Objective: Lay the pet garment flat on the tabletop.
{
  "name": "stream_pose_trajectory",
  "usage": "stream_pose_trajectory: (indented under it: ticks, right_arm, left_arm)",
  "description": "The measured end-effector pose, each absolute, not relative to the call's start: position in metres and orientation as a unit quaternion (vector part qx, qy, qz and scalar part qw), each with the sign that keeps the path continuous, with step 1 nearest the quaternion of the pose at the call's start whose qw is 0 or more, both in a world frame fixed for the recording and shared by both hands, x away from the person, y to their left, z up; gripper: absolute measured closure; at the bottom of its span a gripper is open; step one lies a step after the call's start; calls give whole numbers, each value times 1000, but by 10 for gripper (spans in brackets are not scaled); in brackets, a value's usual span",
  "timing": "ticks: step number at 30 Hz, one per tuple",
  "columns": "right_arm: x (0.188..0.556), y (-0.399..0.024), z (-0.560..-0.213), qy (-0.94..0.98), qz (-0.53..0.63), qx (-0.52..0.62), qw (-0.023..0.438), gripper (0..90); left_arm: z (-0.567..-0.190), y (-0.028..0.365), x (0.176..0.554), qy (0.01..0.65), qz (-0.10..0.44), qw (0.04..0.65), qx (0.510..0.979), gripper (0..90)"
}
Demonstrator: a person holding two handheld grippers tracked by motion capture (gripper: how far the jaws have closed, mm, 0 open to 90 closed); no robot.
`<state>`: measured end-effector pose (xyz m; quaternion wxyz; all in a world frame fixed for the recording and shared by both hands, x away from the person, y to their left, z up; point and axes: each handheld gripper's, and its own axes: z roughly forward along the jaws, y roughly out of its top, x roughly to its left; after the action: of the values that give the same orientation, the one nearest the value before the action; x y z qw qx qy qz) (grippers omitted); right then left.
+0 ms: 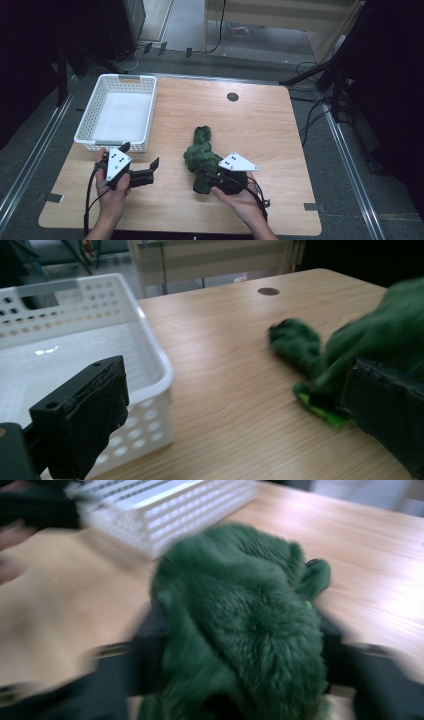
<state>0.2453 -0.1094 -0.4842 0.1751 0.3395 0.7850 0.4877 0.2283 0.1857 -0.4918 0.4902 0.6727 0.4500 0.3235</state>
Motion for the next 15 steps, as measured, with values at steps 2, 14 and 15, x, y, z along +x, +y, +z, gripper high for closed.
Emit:
stream_pose_trajectory:
  ticks: [2, 14, 15]
  right_arm:
    - [239, -107, -484, 802, 486, 307, 165, 178]
    - [242, -152, -476, 762, 542, 326, 141, 303]
    - [244, -153, -479, 762, 539, 332, 133, 315]
  left_arm:
    - [-491, 179, 231, 449, 315, 497, 672, 0]
    - [-505, 165, 216, 426, 266, 505, 701, 0]
    - [-506, 164, 215, 426, 257, 510, 701, 0]
